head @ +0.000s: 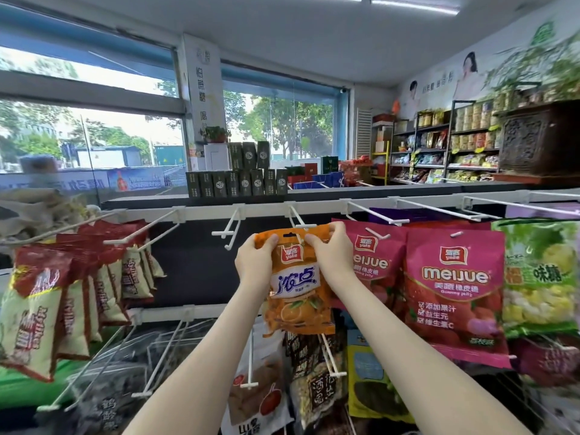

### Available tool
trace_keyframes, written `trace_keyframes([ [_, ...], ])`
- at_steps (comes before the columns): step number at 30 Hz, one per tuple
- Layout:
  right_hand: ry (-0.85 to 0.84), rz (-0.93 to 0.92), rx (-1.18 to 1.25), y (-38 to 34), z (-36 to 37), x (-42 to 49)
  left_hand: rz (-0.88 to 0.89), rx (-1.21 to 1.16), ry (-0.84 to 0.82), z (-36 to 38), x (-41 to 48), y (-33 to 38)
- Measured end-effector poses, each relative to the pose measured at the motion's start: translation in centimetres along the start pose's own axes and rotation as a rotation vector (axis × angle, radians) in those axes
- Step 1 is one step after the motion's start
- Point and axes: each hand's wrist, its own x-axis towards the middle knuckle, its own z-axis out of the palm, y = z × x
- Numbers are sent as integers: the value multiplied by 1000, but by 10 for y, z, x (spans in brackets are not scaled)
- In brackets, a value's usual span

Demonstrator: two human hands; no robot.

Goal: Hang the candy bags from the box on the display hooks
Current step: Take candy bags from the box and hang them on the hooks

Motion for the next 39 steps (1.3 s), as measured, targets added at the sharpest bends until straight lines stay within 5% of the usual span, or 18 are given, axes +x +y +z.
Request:
trace_keyframes([
  [3, 178, -274, -336, 3, 6, -9, 21, 26, 27, 5, 8, -3],
  [5, 113, -399, -495, 13, 12, -18, 32, 21, 31, 7, 12, -6],
  [11, -129, -346, -652, 42, 26, -23, 163, 233, 18, 3, 16, -24],
  [17, -150, -318, -667, 52, 29, -38, 778, 902, 143, -6, -2, -65],
  [31, -63, -355, -737, 104, -120, -159, 806, 691, -486, 59, -169, -101],
  [39, -39, -50, -856, 173, -318, -243, 808, 580, -926, 196, -328, -113],
])
